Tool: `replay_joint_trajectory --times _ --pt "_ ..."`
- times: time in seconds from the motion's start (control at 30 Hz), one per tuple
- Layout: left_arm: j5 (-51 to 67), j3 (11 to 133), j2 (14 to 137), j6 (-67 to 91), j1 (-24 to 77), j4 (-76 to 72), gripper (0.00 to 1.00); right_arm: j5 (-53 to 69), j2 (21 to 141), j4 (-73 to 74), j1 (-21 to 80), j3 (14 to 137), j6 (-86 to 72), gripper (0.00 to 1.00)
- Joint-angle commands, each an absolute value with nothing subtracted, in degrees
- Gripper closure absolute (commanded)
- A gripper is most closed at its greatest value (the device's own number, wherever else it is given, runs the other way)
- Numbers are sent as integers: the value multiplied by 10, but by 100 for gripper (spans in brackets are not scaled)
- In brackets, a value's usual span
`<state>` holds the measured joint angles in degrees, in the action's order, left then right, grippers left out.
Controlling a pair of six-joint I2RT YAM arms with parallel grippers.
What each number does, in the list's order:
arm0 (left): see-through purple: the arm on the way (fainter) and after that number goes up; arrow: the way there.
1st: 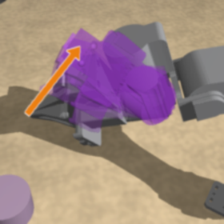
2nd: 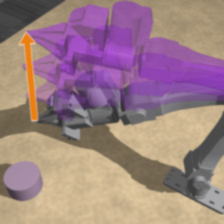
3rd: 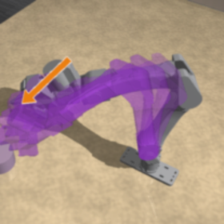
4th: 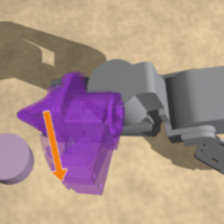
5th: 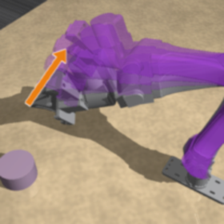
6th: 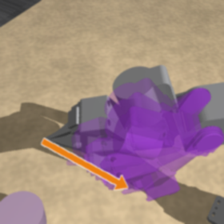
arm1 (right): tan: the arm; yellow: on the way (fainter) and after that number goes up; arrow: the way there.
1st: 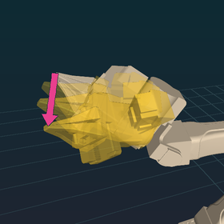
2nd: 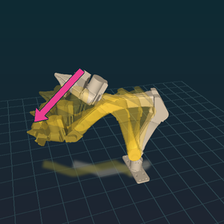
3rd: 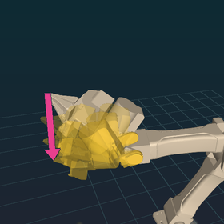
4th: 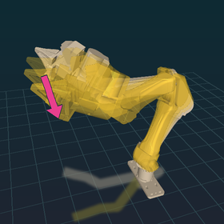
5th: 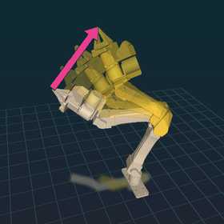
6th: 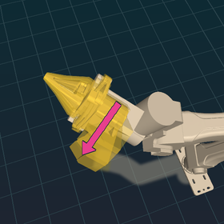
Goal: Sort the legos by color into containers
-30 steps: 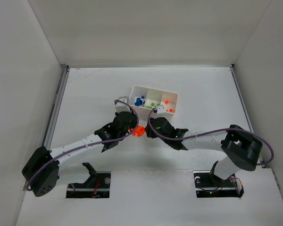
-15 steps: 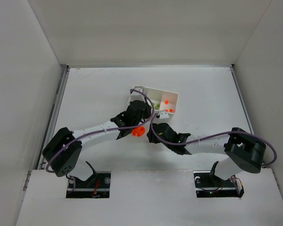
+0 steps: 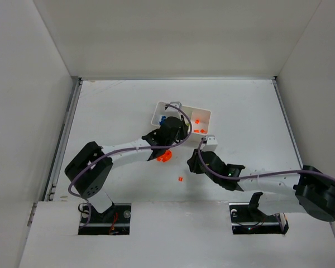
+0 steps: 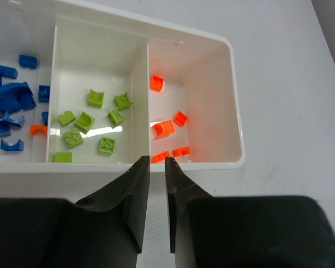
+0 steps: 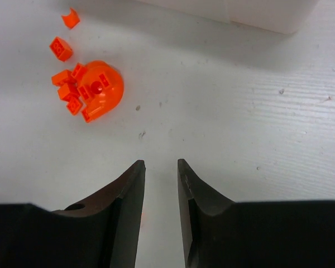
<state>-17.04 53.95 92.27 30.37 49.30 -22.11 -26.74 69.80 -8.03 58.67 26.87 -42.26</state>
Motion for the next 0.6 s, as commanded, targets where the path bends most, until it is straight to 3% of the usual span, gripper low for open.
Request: replay_joint_trajectory --times 0.0,0.13,0.23,0.57 --pt "-170 566 921 293 501 -239 83 -240 689 -48 623 274 -403 61" --pt "-178 534 900 297 488 -243 80 -222 721 -21 684 295 -392 46" --pt "-180 501 878 303 477 -237 77 -221 762 -6 704 323 -400 44" --pt "-221 365 768 315 440 -225 73 -257 872 18 715 391 -410 63"
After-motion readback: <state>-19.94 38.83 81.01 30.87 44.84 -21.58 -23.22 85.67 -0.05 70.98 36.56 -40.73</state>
